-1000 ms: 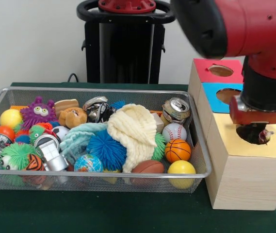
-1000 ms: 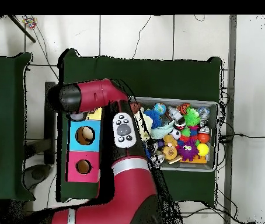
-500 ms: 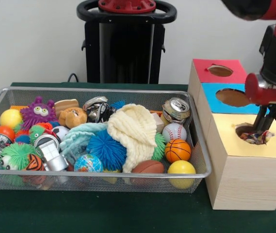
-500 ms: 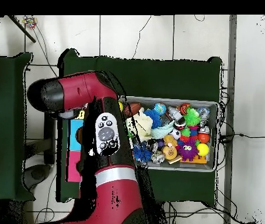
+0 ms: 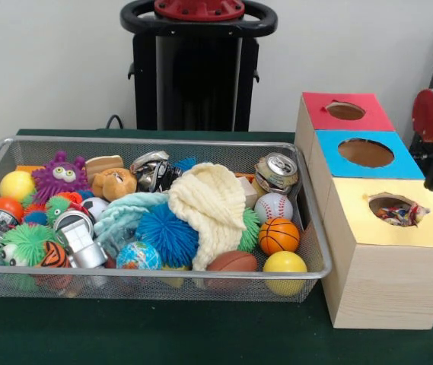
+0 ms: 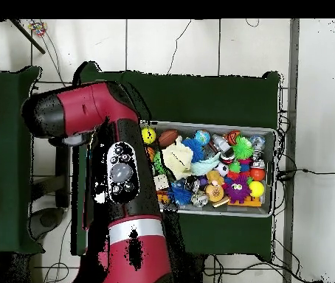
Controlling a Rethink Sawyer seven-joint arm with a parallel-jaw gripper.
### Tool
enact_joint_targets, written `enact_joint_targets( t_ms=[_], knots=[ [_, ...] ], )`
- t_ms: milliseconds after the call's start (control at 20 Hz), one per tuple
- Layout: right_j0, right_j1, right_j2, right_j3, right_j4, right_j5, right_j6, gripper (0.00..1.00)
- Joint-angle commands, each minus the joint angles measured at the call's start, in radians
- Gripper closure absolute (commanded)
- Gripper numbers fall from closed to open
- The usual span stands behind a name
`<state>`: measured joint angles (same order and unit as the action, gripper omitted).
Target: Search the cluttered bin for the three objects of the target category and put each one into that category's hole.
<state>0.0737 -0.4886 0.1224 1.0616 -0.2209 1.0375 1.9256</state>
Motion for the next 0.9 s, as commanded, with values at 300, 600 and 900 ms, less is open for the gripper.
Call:
enact_joint_targets(
  t_ms=[300,600,900],
  knots=[
    [0.041,0.097,-0.066,-0.074,-0.13,-0.06,0.082,1.0],
    [0.072,0.13,-0.105,-0.123,-0.152,-0.062,0.134,1.0],
    [0.087,0.159,-0.128,-0.153,-0.144,-0.047,0.154,1.0]
  ],
)
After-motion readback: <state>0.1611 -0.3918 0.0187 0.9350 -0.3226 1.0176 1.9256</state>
